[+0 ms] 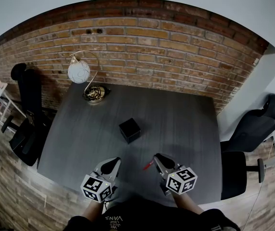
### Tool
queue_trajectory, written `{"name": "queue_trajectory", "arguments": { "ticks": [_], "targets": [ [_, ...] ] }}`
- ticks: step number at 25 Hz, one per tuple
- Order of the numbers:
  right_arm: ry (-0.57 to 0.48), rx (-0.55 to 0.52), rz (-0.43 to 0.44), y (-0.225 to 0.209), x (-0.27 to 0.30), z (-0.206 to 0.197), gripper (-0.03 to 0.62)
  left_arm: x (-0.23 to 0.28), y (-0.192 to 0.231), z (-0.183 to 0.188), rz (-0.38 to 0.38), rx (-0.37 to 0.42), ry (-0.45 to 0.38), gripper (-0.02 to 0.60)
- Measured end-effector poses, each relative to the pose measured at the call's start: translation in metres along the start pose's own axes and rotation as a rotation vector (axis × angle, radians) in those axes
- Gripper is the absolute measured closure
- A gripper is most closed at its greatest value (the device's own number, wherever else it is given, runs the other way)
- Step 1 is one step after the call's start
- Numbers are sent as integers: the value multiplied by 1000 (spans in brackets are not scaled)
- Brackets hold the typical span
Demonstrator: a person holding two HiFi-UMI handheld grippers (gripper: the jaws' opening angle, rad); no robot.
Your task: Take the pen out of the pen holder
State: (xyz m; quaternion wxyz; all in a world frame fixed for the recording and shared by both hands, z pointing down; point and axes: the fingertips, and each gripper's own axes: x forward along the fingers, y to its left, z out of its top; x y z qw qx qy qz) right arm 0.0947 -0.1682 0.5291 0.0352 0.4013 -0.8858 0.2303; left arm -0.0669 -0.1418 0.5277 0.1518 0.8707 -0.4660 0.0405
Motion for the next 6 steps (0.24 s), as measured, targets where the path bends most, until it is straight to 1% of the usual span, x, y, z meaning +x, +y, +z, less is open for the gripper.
{"name": "queue_trajectory", "arguments": {
  "ticks": [6],
  "targets": [
    [-30, -1, -24, -5, 2, 4, 546, -4, 9, -6, 14, -21, -1, 529]
  ]
}}
